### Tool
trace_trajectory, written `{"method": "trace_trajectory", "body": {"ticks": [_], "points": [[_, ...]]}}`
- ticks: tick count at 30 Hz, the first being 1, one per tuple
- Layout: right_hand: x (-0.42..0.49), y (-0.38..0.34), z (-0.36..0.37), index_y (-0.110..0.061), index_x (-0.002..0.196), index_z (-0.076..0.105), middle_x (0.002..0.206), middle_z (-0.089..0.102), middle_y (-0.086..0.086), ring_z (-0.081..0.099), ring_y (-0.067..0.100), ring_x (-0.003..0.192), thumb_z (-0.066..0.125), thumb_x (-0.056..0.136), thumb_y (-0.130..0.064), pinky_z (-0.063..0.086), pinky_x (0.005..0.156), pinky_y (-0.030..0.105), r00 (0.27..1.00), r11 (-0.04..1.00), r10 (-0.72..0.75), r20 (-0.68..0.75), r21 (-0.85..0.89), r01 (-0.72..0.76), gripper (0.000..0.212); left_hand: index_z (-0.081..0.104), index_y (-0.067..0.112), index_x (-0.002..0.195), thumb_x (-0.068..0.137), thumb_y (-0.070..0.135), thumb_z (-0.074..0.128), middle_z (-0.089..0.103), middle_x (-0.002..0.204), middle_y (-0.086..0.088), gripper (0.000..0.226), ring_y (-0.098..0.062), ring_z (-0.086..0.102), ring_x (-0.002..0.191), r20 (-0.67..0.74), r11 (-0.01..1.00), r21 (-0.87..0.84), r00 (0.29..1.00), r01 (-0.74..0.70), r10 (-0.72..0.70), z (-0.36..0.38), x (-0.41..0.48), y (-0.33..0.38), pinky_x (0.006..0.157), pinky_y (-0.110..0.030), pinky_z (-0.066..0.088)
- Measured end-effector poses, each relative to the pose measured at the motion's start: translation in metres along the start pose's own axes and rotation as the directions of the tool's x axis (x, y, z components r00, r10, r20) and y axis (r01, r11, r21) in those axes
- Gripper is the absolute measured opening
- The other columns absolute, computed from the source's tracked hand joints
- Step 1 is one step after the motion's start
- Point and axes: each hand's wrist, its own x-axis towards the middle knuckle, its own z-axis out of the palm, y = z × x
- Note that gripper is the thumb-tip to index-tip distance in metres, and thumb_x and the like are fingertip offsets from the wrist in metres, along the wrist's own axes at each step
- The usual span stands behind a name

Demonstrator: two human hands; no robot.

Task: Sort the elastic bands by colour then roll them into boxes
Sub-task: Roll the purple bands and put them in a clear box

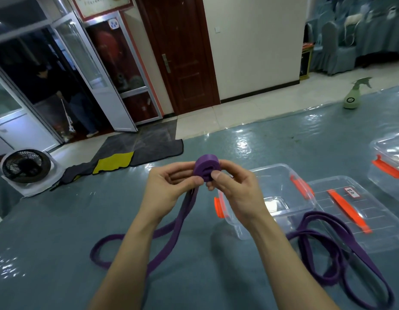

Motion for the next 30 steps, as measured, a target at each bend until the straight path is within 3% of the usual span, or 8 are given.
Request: {"method": "trace_trajectory", "body": {"ticks": [3, 7, 10, 13, 16, 18, 22, 30], "points": [[-0.002, 0.004, -0.002, 0.011, 0.128, 0.067, 0.098, 0.074, 0.024, 0.068, 0.025, 0.077, 0.063, 0.1, 0.006, 0.061, 0.09, 0.035, 0.996, 0.997, 0.072, 0.058, -0.032, -0.07, 0.028, 0.086, 0.022, 0.109, 0.069, 0.017, 0.101, 0.086, 0.104, -0.007, 0.043, -0.024, 0.083, 0.1, 0.044, 0.993, 0.095, 0.996, 0.073, -0.077, -0.011, 0.001, 0.005, 0.091, -0.033, 0.067], [-0.002, 0.003, -0.017, -0.016, 0.127, 0.074, 0.101, 0.081, 0.01, 0.073, 0.022, 0.08, 0.085, 0.091, -0.01, 0.062, 0.086, 0.045, 0.967, 0.927, 0.151, 0.205, -0.369, -0.067, 0.039, 0.086, 0.011, 0.109, 0.069, 0.018, 0.102, 0.086, 0.096, -0.002, 0.044, -0.02, 0.084, 0.092, 0.125, 0.916, 0.391, 0.98, 0.093, -0.153, -0.029, 0.002, 0.012, 0.091, -0.038, 0.068], [0.002, 0.006, -0.014, -0.033, 0.121, 0.077, 0.105, 0.074, -0.009, 0.065, 0.013, 0.068, 0.096, 0.078, -0.03, 0.058, 0.072, 0.031, 0.973, 0.726, 0.079, 0.218, -0.681, 0.093, 0.047, 0.088, 0.017, 0.103, 0.073, 0.016, 0.102, 0.085, 0.087, 0.006, 0.033, -0.007, 0.082, 0.083, 0.237, 0.755, 0.655, 0.96, -0.042, -0.152, -0.028, 0.004, 0.02, 0.086, -0.036, 0.068], [0.004, 0.012, -0.002, -0.022, 0.109, 0.079, 0.097, 0.067, -0.003, 0.067, 0.018, 0.075, 0.092, 0.084, -0.034, 0.058, 0.074, 0.04, 0.958, 0.503, 0.054, 0.283, -0.836, 0.218, 0.031, 0.088, 0.025, 0.1, 0.073, 0.027, 0.1, 0.083, 0.084, 0.01, 0.03, -0.002, 0.078, 0.079, 0.347, 0.514, 0.827, 0.926, -0.228, -0.148, -0.024, 0.013, 0.032, 0.082, -0.035, 0.066], [0.004, 0.013, 0.002, -0.017, 0.111, 0.078, 0.099, 0.066, 0.001, 0.07, 0.021, 0.079, 0.089, 0.088, -0.03, 0.059, 0.077, 0.045, 0.953, 0.467, 0.069, 0.295, -0.854, 0.23, 0.029, 0.082, 0.028, 0.098, 0.07, 0.032, 0.099, 0.08, 0.083, 0.014, 0.033, -0.002, 0.075, 0.08, 0.36, 0.407, 0.875, 0.915, -0.262, -0.183, -0.022, 0.02, 0.042, 0.081, -0.037, 0.065], [0.003, 0.011, -0.001, -0.013, 0.107, 0.078, 0.095, 0.067, 0.003, 0.073, 0.021, 0.073, 0.09, 0.087, -0.024, 0.059, 0.075, 0.042, 0.958, 0.528, 0.003, 0.286, -0.814, 0.242, 0.026, 0.08, 0.025, 0.099, 0.071, 0.026, 0.102, 0.082, 0.084, 0.011, 0.036, -0.002, 0.077, 0.08, 0.35, 0.527, 0.821, 0.923, -0.22, -0.159, -0.027, 0.021, 0.041, 0.082, -0.033, 0.066], [0.001, 0.004, -0.005, -0.002, 0.108, 0.076, 0.085, 0.076, 0.017, 0.076, 0.034, 0.066, 0.088, 0.086, -0.005, 0.064, 0.068, 0.047, 0.994, 0.885, -0.047, 0.1, -0.457, 0.087, 0.025, 0.083, 0.016, 0.108, 0.072, 0.019, 0.101, 0.086, 0.096, 0.001, 0.041, -0.014, 0.083, 0.092, 0.227, 0.897, 0.438, 0.972, -0.053, -0.053, -0.04, 0.012, 0.025, 0.084, -0.024, 0.065], [-0.003, 0.009, 0.009, 0.009, 0.121, 0.068, 0.09, 0.078, 0.022, 0.075, 0.025, 0.067, 0.071, 0.096, 0.003, 0.065, 0.076, 0.034, 0.998, 0.996, 0.056, 0.035, -0.075, -0.053, 0.026, 0.087, 0.022, 0.105, 0.069, 0.023, 0.097, 0.086, 0.101, -0.007, 0.037, -0.024, 0.084, 0.096, 0.039, 0.997, 0.079, 0.999, 0.026, -0.029, -0.018, -0.003, -0.003, 0.086, -0.029, 0.065]]}}
